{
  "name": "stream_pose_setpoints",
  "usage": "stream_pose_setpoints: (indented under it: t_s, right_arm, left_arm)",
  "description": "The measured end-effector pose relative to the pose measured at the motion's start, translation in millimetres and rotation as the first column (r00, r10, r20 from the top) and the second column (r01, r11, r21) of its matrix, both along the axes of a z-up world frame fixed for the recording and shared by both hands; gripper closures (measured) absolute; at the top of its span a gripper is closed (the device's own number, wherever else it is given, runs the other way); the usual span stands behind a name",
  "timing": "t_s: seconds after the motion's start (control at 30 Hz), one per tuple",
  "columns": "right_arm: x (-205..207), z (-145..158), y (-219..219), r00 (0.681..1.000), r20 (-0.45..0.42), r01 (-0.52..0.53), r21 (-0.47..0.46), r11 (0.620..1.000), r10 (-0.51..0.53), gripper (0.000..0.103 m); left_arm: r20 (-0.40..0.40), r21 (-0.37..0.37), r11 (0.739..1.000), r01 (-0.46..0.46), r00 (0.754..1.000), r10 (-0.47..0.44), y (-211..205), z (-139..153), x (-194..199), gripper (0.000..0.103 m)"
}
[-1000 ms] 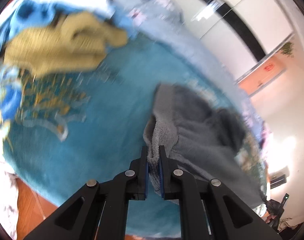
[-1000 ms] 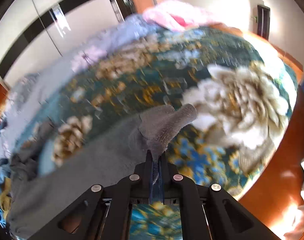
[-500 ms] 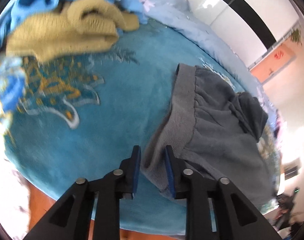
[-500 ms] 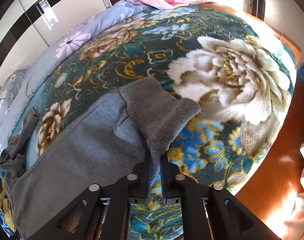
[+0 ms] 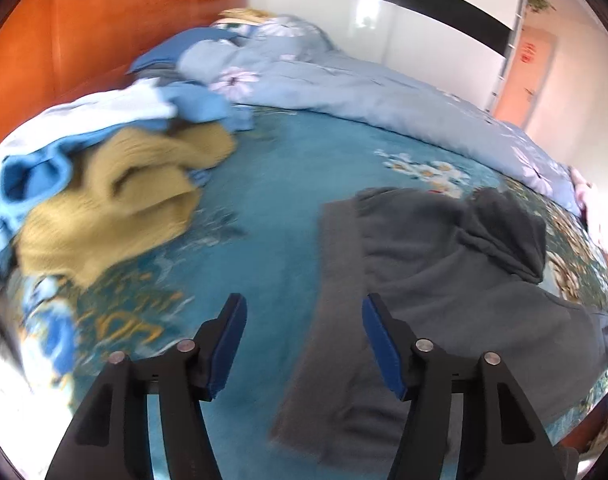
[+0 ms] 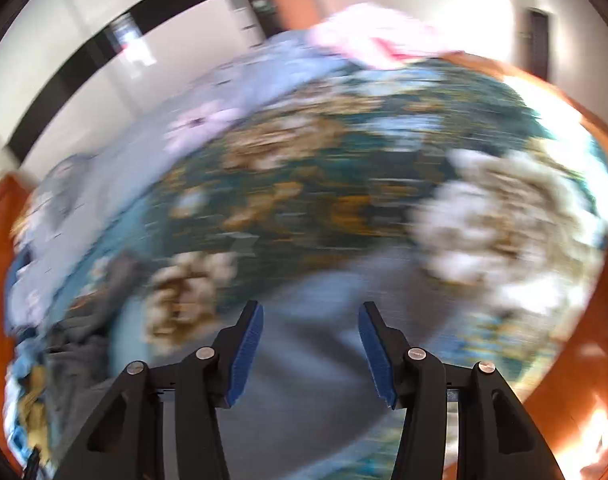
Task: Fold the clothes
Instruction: 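Open both grippers to release the sleeve and waistband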
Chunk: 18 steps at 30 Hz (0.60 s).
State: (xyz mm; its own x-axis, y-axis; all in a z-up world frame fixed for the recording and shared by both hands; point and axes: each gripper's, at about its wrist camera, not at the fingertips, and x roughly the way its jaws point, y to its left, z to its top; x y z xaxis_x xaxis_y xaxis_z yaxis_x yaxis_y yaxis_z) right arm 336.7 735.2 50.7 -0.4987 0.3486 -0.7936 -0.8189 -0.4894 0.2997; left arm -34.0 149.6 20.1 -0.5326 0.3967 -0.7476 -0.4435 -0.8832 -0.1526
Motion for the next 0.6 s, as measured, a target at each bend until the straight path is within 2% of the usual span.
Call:
stream_pose_setpoints:
  t_s: [0.13,0.27,0.37,0.47,0.6]
  right_arm:
    - [-99,-6,-21,0.986,-0.056,-0.162,-0.073,0.984,0.158,0.050]
    - [-195,-26,-48,0.954,-0.133,-0.290,-0.198,0.936,0.267,0.050]
    - [-250,-38,-68,0.939,-0.127,-0.342,-0.234,0.910,0.320,0.050]
    - [-288,-48,-83,0.931,-0.111,-0.366,-0.257,0.894,0.349,0.050]
    - [-315,-67,-91,0.944,-0.082,-0.330,-0.298,0.896,0.321,0.050]
  left_arm:
    - [0.010,-0.001,0.999,0.054,0.998,-0.054,34,-2,-9,0.041]
    - [0.026,-0.011,0.995,0.097,0.995,-0.097,54,-9,-10,0.041]
    - [0.027,-0.028,0.994,0.108,0.994,-0.107,55,-10,-5,0.041]
    - [0.035,-0.044,0.994,0.101,0.994,-0.099,51,-12,-4,0.041]
    - [0.046,-0.053,0.995,0.085,0.996,-0.083,47,-15,-5,0.041]
